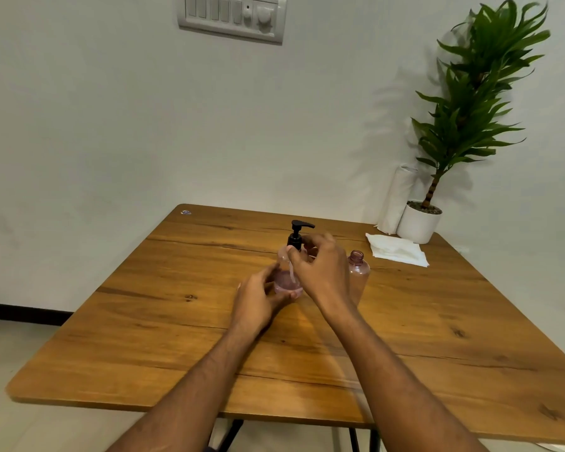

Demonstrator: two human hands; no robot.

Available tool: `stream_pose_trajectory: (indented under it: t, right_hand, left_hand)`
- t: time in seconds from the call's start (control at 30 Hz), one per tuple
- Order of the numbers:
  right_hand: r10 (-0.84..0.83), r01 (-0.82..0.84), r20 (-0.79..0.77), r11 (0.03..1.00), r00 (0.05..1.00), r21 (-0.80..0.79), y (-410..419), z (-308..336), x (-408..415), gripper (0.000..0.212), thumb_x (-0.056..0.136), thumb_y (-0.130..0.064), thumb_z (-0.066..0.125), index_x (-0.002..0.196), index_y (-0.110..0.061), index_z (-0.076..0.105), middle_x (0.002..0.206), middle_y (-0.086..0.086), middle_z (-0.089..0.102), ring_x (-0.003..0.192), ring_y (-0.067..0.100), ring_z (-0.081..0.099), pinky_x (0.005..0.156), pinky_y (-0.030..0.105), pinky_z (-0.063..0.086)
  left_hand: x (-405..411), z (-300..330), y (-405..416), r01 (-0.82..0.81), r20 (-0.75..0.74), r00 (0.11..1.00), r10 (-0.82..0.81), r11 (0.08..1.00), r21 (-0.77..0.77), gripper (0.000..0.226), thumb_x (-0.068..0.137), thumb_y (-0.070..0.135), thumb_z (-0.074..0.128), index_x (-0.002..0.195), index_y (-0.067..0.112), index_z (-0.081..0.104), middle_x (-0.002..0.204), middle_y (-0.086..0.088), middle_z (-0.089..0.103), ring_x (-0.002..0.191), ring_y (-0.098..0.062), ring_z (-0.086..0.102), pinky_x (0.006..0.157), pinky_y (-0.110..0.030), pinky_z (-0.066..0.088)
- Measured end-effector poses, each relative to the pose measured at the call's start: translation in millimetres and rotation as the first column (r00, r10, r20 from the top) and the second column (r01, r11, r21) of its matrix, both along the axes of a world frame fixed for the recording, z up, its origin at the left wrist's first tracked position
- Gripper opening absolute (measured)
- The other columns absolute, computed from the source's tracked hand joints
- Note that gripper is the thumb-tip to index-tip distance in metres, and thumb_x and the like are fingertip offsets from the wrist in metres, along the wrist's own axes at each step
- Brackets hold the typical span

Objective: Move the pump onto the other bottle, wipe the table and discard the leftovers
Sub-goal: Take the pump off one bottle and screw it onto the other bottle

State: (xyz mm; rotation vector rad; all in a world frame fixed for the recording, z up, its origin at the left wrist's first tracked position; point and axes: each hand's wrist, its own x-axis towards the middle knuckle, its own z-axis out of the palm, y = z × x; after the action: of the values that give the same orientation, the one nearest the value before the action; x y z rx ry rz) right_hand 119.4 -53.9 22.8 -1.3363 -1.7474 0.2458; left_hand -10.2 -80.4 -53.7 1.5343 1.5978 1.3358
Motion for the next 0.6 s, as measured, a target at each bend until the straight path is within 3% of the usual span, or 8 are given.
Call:
stream_pose_trajectory:
  t: [0.1, 0.17, 0.3, 0.4, 0.5, 0.6]
  right_hand:
    - [-0.038, 0.038, 0.062, 0.999, 0.997, 0.004, -0.6, 2.0, -1.1, 0.032, 0.089, -0.051, 0.078, 0.093, -0.024, 0.063, 0.094, -0.009, 0.058, 0.083, 0.007, 0.058, 0.066, 0.024, 0.046]
    - [-0.042, 0.043, 0.075, 0.999, 0.996, -0.007, -1.4, 2.8, -2.3, 0.039, 0.089, -0.057, 0.075, 0.098, -0.024, 0.056, 0.095, -0.008, 0.057, 0.083, 0.009, 0.057, 0.066, 0.024, 0.045]
    - [0.015, -0.015, 0.051, 1.0, 0.999, -0.001, -1.1, 4.7, -1.4, 0.047, 0.095, -0.047, 0.07, 0.134, -0.022, 0.061, 0.119, -0.005, 0.059, 0.102, 0.012, 0.065, 0.082, 0.029, 0.056]
    - [0.01, -0.01, 0.114, 1.0, 0.993, 0.002, 0.2, 7.2, 0.1, 0.035, 0.096, -0.044, 0.07, 0.124, -0.022, 0.069, 0.116, -0.005, 0.057, 0.099, 0.013, 0.066, 0.077, 0.024, 0.05]
    - [-0.023, 0.028, 0.194, 0.999, 0.981, -0.021, -0.1, 6.5, -0.7, 0.031, 0.096, -0.052, 0.07, 0.104, -0.023, 0.061, 0.107, -0.006, 0.052, 0.089, 0.01, 0.06, 0.066, 0.019, 0.04]
    - [-0.01, 0.011, 0.158, 1.0, 0.987, -0.002, -3.4, 6.4, -1.5, 0.045, 0.095, -0.054, 0.068, 0.123, -0.021, 0.055, 0.116, -0.006, 0.055, 0.092, 0.009, 0.061, 0.071, 0.023, 0.045]
  left_hand:
    - [0.9, -0.7, 1.0, 0.003, -0.006, 1.0, -0.003, 1.0, -0.003, 0.085, 0.08, 0.036, 0.086, 0.154, 0.028, 0.046, 0.142, 0.011, 0.063, 0.123, -0.003, 0.059, 0.102, -0.027, 0.051]
    - [1.0, -1.4, 0.9, 0.011, -0.023, 1.0, -0.012, 1.0, -0.012, 0.082, 0.083, 0.035, 0.083, 0.154, 0.027, 0.045, 0.139, 0.012, 0.065, 0.12, -0.001, 0.061, 0.099, -0.024, 0.05]
    - [0.9, -2.1, 0.2, 0.025, -0.017, 1.0, -0.025, 1.0, -0.017, 0.079, 0.085, 0.034, 0.081, 0.154, 0.026, 0.044, 0.137, 0.012, 0.066, 0.116, 0.002, 0.061, 0.097, -0.021, 0.051]
    - [0.9, -1.8, 1.3, 0.013, -0.023, 1.0, -0.014, 1.0, -0.015, 0.079, 0.085, 0.034, 0.082, 0.154, 0.027, 0.044, 0.138, 0.012, 0.066, 0.119, -0.002, 0.062, 0.1, -0.027, 0.053]
    - [1.1, -1.2, 0.5, 0.016, -0.032, 0.999, -0.017, 1.0, -0.01, 0.077, 0.085, 0.032, 0.082, 0.153, 0.027, 0.046, 0.132, 0.013, 0.069, 0.113, 0.0, 0.064, 0.1, -0.028, 0.054]
    - [0.5, -1.3, 0.5, 0.024, -0.028, 0.999, -0.024, 1.0, -0.008, 0.075, 0.086, 0.032, 0.081, 0.153, 0.026, 0.046, 0.133, 0.012, 0.069, 0.113, 0.0, 0.064, 0.102, -0.031, 0.054]
